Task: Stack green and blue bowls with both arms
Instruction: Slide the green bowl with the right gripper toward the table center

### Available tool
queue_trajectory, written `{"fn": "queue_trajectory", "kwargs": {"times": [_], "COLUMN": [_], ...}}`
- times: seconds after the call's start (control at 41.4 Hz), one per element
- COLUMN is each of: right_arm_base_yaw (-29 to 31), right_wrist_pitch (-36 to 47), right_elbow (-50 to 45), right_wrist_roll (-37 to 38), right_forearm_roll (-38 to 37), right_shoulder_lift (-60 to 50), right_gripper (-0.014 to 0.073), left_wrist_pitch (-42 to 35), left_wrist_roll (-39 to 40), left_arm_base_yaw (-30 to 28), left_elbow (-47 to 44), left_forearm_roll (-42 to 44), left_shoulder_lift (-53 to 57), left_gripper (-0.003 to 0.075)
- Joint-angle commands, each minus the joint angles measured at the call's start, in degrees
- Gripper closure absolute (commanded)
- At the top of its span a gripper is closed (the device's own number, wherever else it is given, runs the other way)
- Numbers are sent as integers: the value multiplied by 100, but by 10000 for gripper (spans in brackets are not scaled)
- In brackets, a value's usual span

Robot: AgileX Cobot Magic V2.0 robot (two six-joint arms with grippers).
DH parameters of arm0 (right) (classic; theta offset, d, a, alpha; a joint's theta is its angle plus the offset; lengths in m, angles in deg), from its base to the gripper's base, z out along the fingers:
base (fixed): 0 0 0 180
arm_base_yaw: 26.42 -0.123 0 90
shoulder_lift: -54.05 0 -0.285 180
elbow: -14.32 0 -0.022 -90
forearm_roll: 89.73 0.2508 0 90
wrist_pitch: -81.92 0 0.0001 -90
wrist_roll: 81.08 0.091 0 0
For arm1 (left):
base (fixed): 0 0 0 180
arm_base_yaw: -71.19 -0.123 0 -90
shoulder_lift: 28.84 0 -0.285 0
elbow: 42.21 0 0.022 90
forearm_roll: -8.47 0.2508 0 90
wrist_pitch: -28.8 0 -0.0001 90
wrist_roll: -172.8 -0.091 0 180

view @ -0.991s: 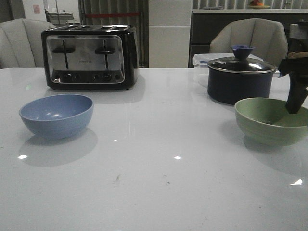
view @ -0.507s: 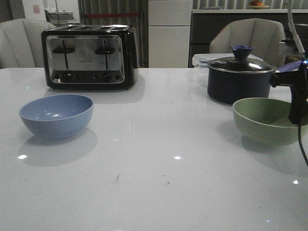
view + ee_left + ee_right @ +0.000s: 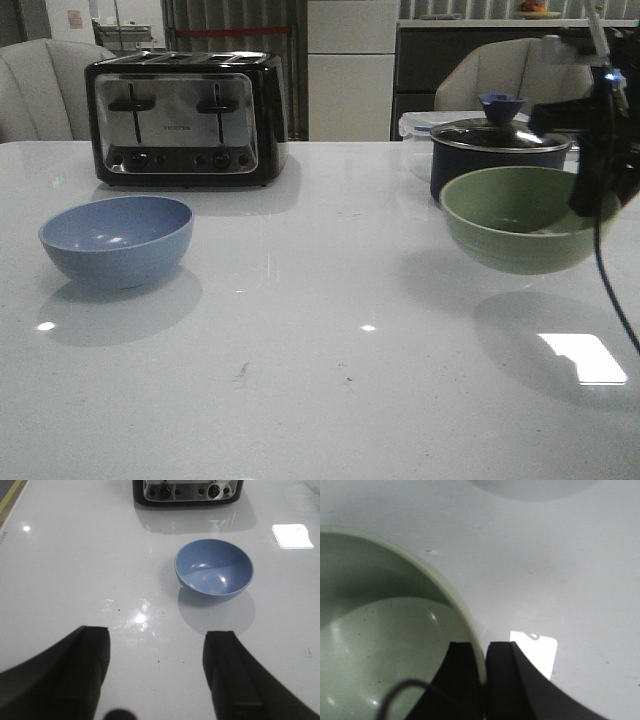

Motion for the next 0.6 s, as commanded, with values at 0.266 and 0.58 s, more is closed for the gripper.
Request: {"fn": "queue_trajectory", "kwargs": {"times": [0.266,0.58], "right_arm_base_yaw": [-1749,-2083], "right_wrist_pitch": [458,527], "right_elbow": [237,237], "right_wrist_roll": [-78,-78], "right_forearm_roll": [549,591], "right_shoulder_lift": [-94,463], "right_gripper": [570,470], "left_wrist_pitch": [-413,-413], "left_wrist_roll": [44,44], "left_arm_base_yaw": [26,26], "left_elbow": [158,158], "left_forearm_roll": [-44,-44], "left_shoulder_lift": [-60,-60], "left_gripper": [246,246]}}
